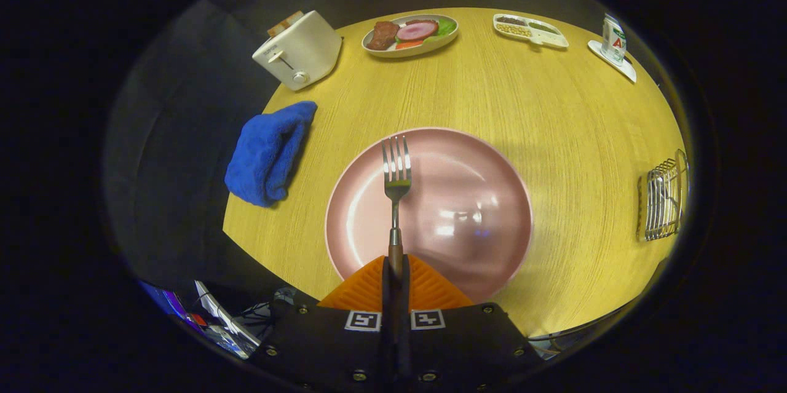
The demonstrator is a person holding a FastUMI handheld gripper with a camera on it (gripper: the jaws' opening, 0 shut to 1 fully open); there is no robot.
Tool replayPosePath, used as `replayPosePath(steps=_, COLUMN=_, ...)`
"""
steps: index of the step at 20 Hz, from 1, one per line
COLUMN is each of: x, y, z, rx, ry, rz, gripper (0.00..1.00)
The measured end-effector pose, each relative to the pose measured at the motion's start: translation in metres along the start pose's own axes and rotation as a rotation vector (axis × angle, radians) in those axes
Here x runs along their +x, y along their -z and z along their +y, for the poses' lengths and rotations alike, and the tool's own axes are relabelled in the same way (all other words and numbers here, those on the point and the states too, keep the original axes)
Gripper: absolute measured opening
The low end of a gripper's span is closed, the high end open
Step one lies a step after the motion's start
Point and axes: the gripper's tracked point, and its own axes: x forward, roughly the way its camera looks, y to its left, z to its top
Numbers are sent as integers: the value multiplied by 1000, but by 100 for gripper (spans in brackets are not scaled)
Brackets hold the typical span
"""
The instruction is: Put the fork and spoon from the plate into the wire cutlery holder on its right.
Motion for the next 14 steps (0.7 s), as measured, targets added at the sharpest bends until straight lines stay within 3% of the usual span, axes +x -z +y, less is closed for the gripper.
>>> replayPosePath(steps=14, x=-86, y=-30, z=-118, rx=191, ry=144, rz=-179, gripper=4)
